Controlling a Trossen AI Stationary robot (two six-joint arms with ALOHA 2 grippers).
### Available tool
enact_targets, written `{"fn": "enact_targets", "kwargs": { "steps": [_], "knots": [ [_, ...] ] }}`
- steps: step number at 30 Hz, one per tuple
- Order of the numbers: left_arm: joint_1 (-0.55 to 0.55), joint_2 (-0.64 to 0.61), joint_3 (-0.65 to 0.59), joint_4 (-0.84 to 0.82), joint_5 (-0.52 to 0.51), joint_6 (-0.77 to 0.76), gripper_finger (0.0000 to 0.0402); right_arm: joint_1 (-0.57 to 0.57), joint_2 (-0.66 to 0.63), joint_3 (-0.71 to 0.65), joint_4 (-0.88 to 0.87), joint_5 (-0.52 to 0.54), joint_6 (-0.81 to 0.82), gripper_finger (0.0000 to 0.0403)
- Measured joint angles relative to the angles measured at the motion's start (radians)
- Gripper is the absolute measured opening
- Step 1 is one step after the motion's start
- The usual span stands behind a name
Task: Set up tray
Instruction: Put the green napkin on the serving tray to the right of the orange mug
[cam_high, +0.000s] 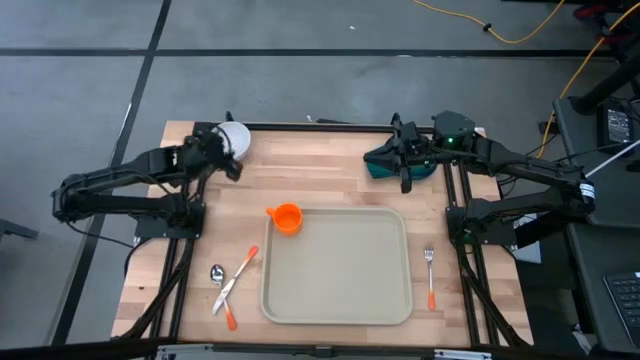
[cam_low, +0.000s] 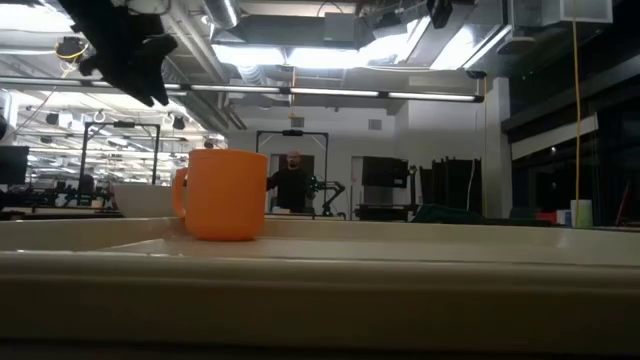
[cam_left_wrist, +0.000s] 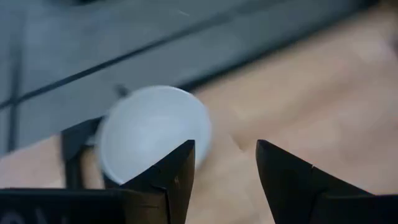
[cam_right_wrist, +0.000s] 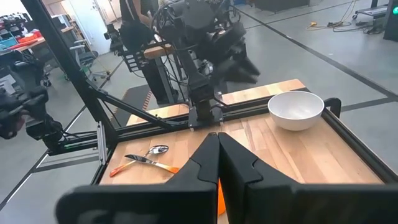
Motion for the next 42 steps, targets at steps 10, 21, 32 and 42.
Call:
{"fn": "enact_targets", "kwargs": {
  "steps": [10, 21, 32, 42],
  "knots": [
    [0.246, 0.094, 0.012, -0.042, 0.086, -0.205, 0.0171, 0.0, 0.0, 0.0, 0.0, 0.0, 0.0, 0.0006],
    [0.53, 0.238, 0.205, -0.042, 0.139, -0.101, 0.0171, 0.0, 0.0, 0.0, 0.0, 0.012, 0.002, 0.0006],
    [0.752, 0.304, 0.266, -0.046, 0.412, -0.071, 0.0173, 0.0, 0.0, 0.0, -0.047, 0.064, 0.003, 0.0006],
    [0.752, 0.35, 0.266, -0.134, 0.429, 0.001, 0.0245, -0.001, 0.0, 0.0, -0.047, 0.065, -0.023, 0.0006]
  ]
}}
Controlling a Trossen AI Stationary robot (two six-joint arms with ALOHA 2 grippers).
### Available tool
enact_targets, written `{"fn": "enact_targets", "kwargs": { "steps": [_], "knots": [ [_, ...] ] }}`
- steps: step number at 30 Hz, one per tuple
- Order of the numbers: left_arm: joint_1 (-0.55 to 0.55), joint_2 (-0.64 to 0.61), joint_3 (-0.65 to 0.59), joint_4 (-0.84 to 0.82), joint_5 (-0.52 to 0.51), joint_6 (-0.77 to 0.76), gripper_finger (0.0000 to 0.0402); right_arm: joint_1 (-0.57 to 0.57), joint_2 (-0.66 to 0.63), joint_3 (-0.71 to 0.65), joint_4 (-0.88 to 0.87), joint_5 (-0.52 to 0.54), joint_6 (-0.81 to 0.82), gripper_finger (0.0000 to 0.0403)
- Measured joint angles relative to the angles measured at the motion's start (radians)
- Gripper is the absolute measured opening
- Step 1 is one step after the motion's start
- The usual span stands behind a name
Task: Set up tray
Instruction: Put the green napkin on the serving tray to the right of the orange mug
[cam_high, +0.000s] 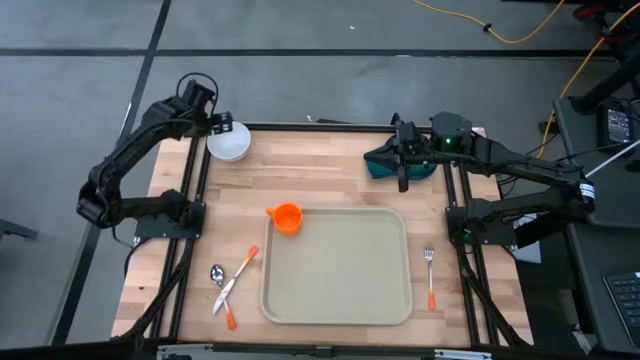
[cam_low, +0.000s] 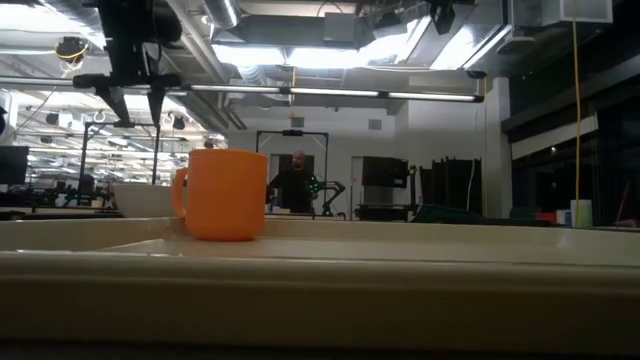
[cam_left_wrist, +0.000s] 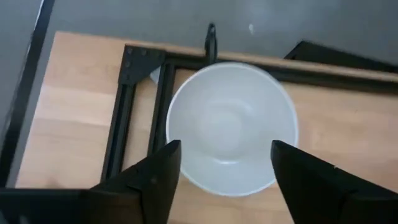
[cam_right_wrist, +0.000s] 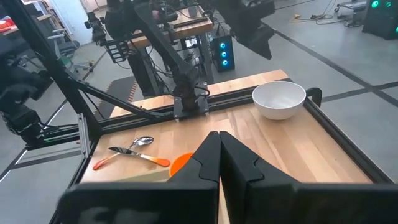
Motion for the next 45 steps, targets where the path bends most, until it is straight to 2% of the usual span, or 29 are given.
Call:
{"fn": "enact_targets", "kwargs": {
  "steps": [4, 10, 19, 23, 34, 38, 45],
  "knots": [
    [0.0, 0.052, 0.0, -0.028, -0.005, -0.02, 0.0259, -0.009, 0.0, 0.0, 0.0, 0.0, 0.002, 0.0006],
    [-0.003, 0.092, 0.0, -0.057, -0.046, -0.034, 0.0251, -0.017, 0.0, 0.0, -0.002, 0.0, 0.002, 0.0006],
    [-0.002, 0.126, -0.005, -0.056, -0.009, -0.091, 0.024, -0.017, 0.0, 0.0, -0.006, -0.002, 0.001, 0.0006],
    [-0.012, 0.181, -0.008, -0.03, 0.058, -0.161, 0.024, -0.017, 0.0, 0.0, -0.006, -0.002, 0.003, 0.0006],
    [-0.078, 0.328, -0.008, -0.021, 0.081, -0.373, 0.0239, -0.016, 0.0, 0.0, -0.006, -0.003, 0.025, 0.0006],
    [-0.102, 0.344, -0.008, -0.039, 0.072, -0.428, 0.0239, -0.016, 0.0, 0.0, -0.006, -0.004, 0.025, 0.0006],
    [-0.116, 0.345, -0.008, -0.039, 0.079, -0.621, 0.0239, -0.016, 0.0, 0.0, -0.005, -0.004, 0.007, 0.0006]
  ]
}}
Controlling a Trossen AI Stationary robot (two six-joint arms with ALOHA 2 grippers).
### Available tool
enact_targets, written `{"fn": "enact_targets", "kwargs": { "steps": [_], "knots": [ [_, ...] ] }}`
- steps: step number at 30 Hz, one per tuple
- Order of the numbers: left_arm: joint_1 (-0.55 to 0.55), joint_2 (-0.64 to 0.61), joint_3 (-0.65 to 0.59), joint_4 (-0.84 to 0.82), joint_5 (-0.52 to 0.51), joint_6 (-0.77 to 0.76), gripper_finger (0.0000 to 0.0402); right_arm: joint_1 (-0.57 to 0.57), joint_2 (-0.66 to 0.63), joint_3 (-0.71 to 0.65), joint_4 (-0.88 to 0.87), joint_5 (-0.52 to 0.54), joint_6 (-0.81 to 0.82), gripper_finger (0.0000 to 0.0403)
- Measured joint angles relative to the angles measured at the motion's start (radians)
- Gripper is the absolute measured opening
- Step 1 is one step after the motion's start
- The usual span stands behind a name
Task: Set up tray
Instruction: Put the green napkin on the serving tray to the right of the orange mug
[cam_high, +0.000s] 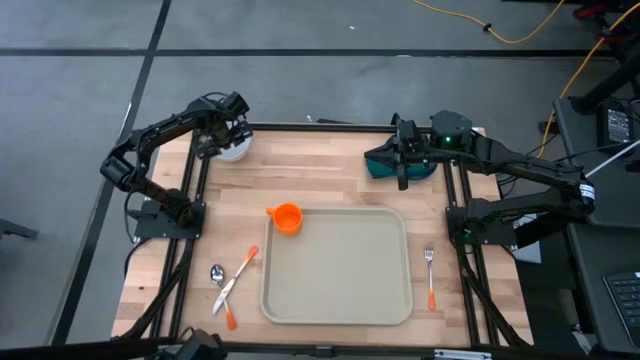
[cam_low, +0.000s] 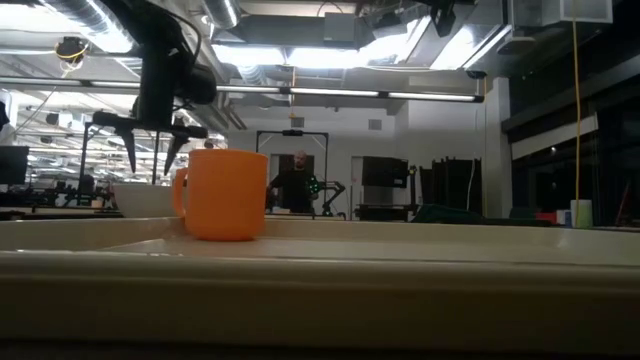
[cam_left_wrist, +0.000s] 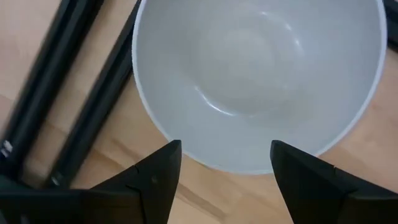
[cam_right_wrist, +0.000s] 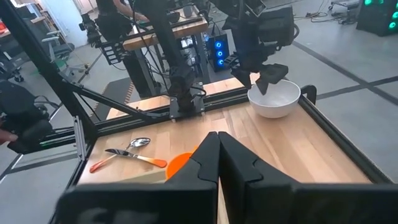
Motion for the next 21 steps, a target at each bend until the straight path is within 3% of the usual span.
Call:
{"fn": "enact_targets", "kwargs": {
  "steps": [11, 18, 21],
  "knots": [
    [-0.006, 0.0, 0.0, 0.0, 0.014, -0.405, 0.0239, 0.0, 0.0, 0.0, 0.0, 0.0, -0.012, 0.0006],
    [-0.04, 0.0, 0.0, 0.0, -0.066, -0.67, 0.0239, 0.0, 0.0, 0.0, 0.0, -0.001, -0.012, 0.0006],
    [-0.048, 0.0, 0.0, 0.0, -0.073, -0.712, 0.0239, 0.0, 0.0, 0.0, 0.0, -0.001, -0.011, 0.0006]
  ]
}}
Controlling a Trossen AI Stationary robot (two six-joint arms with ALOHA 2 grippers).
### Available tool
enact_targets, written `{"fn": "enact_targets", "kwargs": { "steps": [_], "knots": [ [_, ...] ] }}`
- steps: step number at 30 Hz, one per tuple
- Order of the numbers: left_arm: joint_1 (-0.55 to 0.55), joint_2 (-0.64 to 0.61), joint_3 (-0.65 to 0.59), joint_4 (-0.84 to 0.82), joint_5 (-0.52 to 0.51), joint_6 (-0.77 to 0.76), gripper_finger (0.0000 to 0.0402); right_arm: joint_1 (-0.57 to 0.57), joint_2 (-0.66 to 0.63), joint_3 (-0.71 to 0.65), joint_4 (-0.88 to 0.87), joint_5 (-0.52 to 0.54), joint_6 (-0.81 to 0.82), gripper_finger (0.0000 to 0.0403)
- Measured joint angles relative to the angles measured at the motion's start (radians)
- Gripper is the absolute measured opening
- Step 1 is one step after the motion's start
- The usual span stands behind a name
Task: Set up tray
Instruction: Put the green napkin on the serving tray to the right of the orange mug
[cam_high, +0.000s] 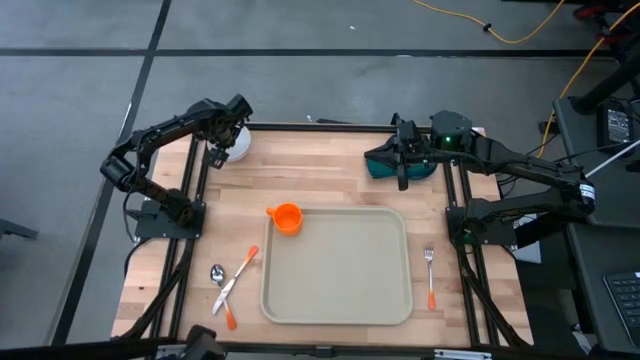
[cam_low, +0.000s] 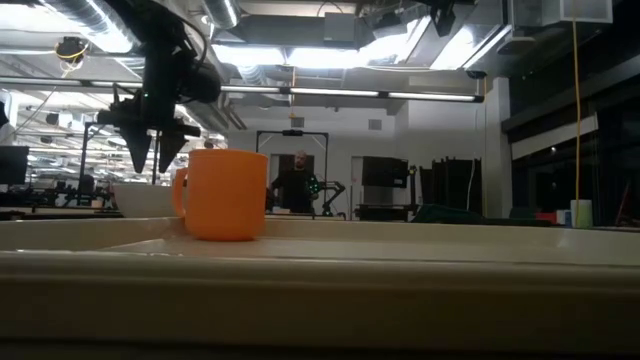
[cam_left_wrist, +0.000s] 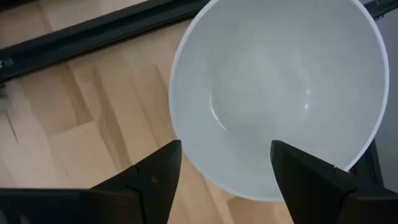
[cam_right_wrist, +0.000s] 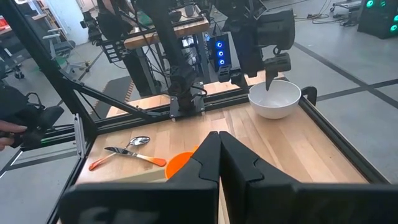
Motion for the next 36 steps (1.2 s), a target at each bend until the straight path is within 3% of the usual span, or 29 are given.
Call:
{"fn": "enact_targets", "kwargs": {
  "steps": [10, 14, 22, 28, 31, 36],
  "knots": [
    [-0.006, 0.0, 0.0, -0.004, 0.011, 0.093, 0.0239, 0.0, 0.0, 0.0, -0.006, 0.0, 0.005, 0.0006],
    [-0.017, 0.0, 0.0, -0.051, 0.065, 0.014, 0.0239, 0.0, 0.0, 0.0, -0.023, 0.0, 0.005, 0.0006],
    [-0.05, 0.0, 0.0, -0.157, 0.013, -0.051, 0.0239, 0.0, 0.0, 0.0, -0.037, 0.0, 0.008, 0.0006],
    [-0.058, -0.001, 0.0, -0.14, 0.013, -0.049, 0.0239, 0.0, 0.0, 0.0, -0.038, 0.0, 0.007, 0.0006],
    [-0.058, -0.001, 0.004, -0.078, 0.028, 0.019, 0.0239, 0.0, 0.0, 0.0, -0.042, 0.0, 0.009, 0.0006],
    [-0.073, -0.003, 0.028, 0.206, 0.069, 0.309, 0.0239, 0.0, 0.0, 0.0, -0.053, 0.0, 0.024, 0.0006]
  ]
}}
